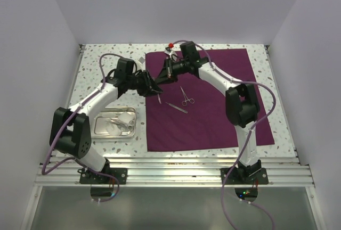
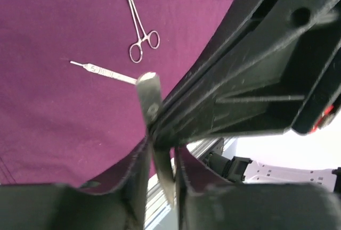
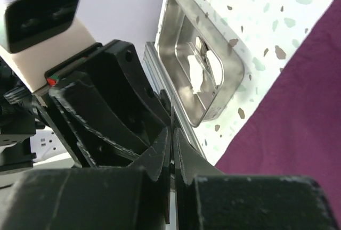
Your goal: Prepare the surgical pack
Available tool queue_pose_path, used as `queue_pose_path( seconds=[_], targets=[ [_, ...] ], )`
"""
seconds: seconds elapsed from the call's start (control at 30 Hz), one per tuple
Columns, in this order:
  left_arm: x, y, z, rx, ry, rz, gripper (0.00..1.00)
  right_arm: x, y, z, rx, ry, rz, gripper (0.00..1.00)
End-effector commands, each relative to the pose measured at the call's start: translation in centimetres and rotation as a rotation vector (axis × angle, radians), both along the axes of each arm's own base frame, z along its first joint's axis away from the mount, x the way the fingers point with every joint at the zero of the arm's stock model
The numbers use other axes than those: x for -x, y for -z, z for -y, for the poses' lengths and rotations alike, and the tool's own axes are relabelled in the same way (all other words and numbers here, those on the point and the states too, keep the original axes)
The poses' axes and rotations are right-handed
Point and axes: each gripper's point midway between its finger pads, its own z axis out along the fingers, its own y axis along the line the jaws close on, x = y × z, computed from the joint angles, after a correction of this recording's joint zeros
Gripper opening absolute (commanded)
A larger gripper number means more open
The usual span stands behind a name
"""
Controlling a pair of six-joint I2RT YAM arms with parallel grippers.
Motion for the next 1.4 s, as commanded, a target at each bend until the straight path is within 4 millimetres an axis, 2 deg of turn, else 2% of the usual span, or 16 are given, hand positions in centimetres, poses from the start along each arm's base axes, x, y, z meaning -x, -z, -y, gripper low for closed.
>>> queue_pose_path(
  seconds=[0.0,0.13,0.23,0.27,0.33,0.37,0.4,0.43,0.5,0.63,0.77,0.83,0.93,1.1,1.3,1.37],
  targets=[
    [-0.6,-0.7,0.3,0.016,0.007,0.023,0.24,1.7,-4.6,-0.7,-0.085,-0.047,0.055,0.0],
    [-0.6,-0.3,-0.2,-0.015,-0.022,0.007,0.03,1.8,-4.3,-0.9,-0.077,-0.046,0.047,0.0],
    [-0.3,0.5,-1.5,-0.07,-0.072,-0.03,0.0,1.0,-2.4,-0.3,0.025,-0.01,0.065,0.44],
    [0.5,1.2,-2.3,-0.106,-0.092,-0.076,0.0,1.2,-2.5,0.2,0.086,-0.005,0.044,0.53],
    [0.8,2.1,-4.7,-0.172,-0.186,-0.113,0.0,-0.8,0.7,1.6,0.269,0.06,0.085,0.74],
    [1.9,3.0,-6.1,-0.211,-0.222,-0.173,0.0,-1.2,0.2,2.8,0.353,0.088,0.08,0.8],
    [1.7,3.6,-8.7,-0.255,-0.334,-0.211,0.0,-1.8,1.0,3.5,0.413,0.106,0.086,0.85],
    [2.9,4.1,-10.4,-0.283,-0.394,-0.248,0.0,-3.0,2.9,4.9,0.522,0.146,0.111,0.92],
    [4.7,5.3,-15.0,-0.342,-0.578,-0.354,0.0,-3.3,3.6,6.7,0.639,0.168,0.118,0.99],
    [8.3,6.9,-18.7,-0.374,-0.75,-0.434,0.0,-3.3,7.4,10.5,0.871,0.14,0.143,0.98],
    [10.1,9.1,-19.8,-0.373,-0.812,-0.523,0.02,-2.4,10.5,12.7,0.97,0.072,0.181,0.78],
    [10.6,9.9,-19.7,-0.377,-0.809,-0.555,0.02,-1.9,10.7,12.6,0.954,0.037,0.181,0.58],
    [11.3,10.7,-19.9,-0.388,-0.836,-0.595,0.09,-0.3,11.0,10.7,0.858,-0.03,0.154,0.52],
    [11.5,11.6,-20.3,-0.368,-0.862,-0.622,0.17,2.2,11.4,7.9,0.838,-0.129,0.201,0.51],
    [10.8,12.1,-20.0,-0.346,-0.847,-0.64,0.25,2.5,13.6,7.8,0.927,-0.168,0.227,0.51],
    [10.5,11.9,-19.9,-0.342,-0.842,-0.639,0.33,2.6,13.9,7.6,0.943,-0.175,0.236,0.5]
  ],
)
